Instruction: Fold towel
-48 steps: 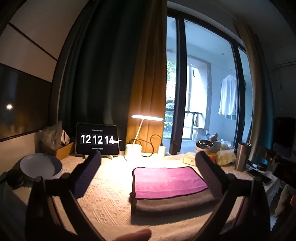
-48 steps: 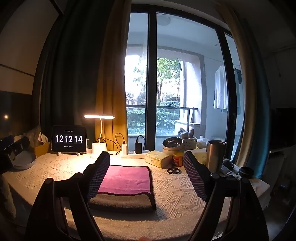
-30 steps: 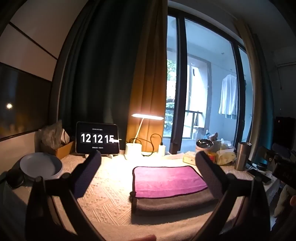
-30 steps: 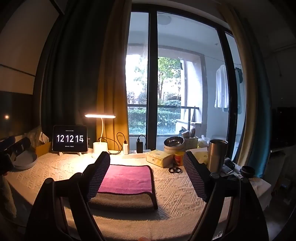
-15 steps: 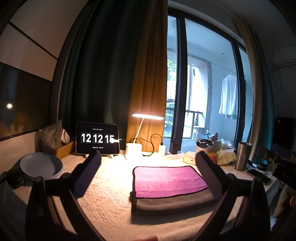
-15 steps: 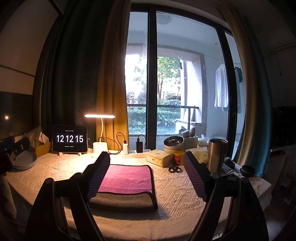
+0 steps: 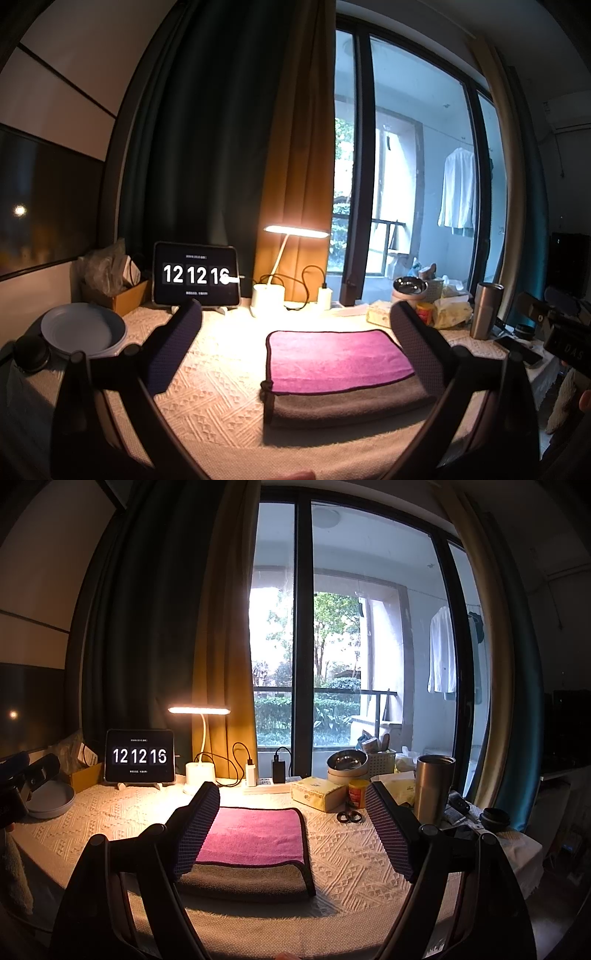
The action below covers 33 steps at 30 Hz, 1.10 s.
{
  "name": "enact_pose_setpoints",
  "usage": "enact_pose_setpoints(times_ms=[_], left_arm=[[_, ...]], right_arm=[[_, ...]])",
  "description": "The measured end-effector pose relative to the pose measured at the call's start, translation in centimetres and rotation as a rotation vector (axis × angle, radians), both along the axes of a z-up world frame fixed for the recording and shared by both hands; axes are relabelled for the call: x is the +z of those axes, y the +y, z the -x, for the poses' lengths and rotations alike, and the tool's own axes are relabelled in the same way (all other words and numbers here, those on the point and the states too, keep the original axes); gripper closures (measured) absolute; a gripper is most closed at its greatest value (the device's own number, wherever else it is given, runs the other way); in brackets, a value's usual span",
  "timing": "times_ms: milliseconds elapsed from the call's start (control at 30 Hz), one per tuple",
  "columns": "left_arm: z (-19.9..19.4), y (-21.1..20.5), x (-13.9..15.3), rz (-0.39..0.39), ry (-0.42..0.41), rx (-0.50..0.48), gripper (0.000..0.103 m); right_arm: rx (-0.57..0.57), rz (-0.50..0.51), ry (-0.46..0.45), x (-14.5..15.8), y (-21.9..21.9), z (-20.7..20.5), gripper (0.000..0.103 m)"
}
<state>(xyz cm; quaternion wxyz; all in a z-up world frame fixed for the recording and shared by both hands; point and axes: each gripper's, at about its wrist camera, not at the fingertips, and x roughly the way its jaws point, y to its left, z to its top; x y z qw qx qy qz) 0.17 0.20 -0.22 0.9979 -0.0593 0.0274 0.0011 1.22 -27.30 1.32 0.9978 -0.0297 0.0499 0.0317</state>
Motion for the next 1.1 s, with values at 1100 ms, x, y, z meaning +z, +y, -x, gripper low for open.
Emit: enact_pose_setpoints(times_ms=[1100], left_arm=[[-0.21, 0.36, -0.49, 0.002, 0.012, -0.002, 0.001]], right_arm=[[0.013, -0.015, 0.025, -0.71, 0.50, -0.46, 0.019]])
